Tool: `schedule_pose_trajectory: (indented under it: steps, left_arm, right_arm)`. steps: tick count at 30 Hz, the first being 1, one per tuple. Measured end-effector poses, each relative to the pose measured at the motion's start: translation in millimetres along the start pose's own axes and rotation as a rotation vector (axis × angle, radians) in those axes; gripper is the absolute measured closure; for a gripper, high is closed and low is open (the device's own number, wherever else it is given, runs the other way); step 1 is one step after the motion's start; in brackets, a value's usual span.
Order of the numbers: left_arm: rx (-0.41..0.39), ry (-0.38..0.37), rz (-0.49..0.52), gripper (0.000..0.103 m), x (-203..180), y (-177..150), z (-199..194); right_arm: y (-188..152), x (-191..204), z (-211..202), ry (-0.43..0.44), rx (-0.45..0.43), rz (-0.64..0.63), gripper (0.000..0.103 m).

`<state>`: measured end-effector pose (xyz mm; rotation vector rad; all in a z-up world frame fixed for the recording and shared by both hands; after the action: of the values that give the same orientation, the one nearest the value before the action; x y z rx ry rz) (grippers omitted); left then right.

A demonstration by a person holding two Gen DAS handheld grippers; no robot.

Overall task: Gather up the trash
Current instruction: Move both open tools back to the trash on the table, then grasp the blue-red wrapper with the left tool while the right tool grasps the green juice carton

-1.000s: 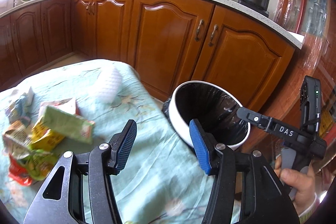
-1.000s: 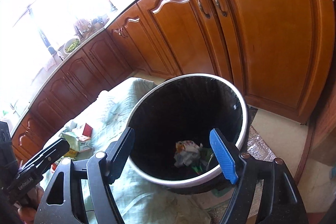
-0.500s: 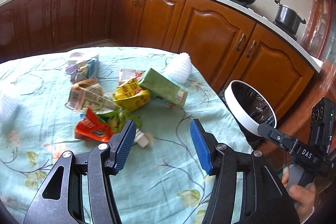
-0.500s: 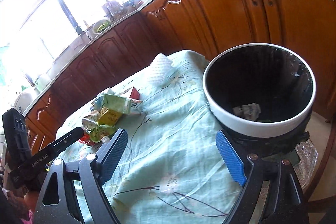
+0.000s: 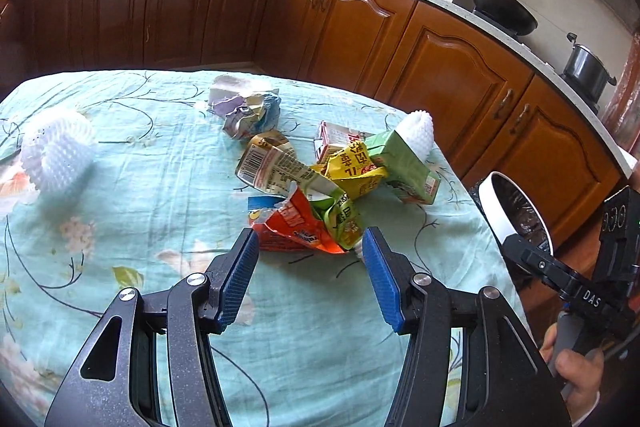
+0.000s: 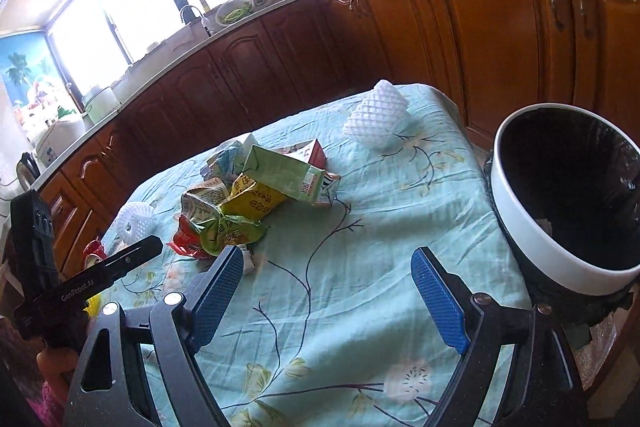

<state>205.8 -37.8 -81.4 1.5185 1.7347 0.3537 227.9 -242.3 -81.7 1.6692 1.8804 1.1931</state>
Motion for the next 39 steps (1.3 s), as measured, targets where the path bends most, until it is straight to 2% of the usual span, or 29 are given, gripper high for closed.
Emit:
schedule_pose_trajectory:
  steps: [6,11,20,26,27,28,30,32,39]
  left_arm:
    - [0.033,-0.001,-0.014,0.048,9,-1,9]
    - [0.06,-0.018,-0.021,0.043,14,4,17]
    - [0.115,-0.021,0.014,0.043,15,9,41]
    - [0.141,-0.017,0.045,0.046,12,4,54]
    - [0.142,-0.02,0.047,0.048,11,4,54]
    - [0.143,-0.023,0.049,0.051,10,3,53]
    - [0.141,-0.025,0.05,0.069,10,3,51]
    - [0.153,-0.04,0.045,0.095,9,-1,50]
    - [0.126,-0.059,0.072,0.101,0,-6,31]
  right_arm:
    - [8,13,17,0.002,0.025,-0.088,0.016]
    - [20,21,30,0.004,0.03,-0.173,0.016]
    - [37,37,73,-0.005,0.065,-0.367,0.016]
    - [43,42,103,-0.048,0.09,-0.475,0.022]
    - [43,42,106,-0.061,0.091,-0.485,0.032]
    - [43,40,109,-0.071,0.097,-0.49,0.047]
    - [43,38,110,-0.071,0.1,-0.476,0.054]
    - [43,36,102,-0.053,0.084,-0.437,0.061]
    - [41,26,54,0.019,0.017,-0.25,0.065]
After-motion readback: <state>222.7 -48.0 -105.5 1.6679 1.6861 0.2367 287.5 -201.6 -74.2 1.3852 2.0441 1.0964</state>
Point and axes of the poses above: each gripper's, at about its wrist camera, not at the fingertips, and z roughly the way its jaws point, x to its left, y to its top, the point moved 9 cm from there along z, roughly the way its jaws point, and after that the axes turned 7 degrees about -z, right-handed, at the moved point
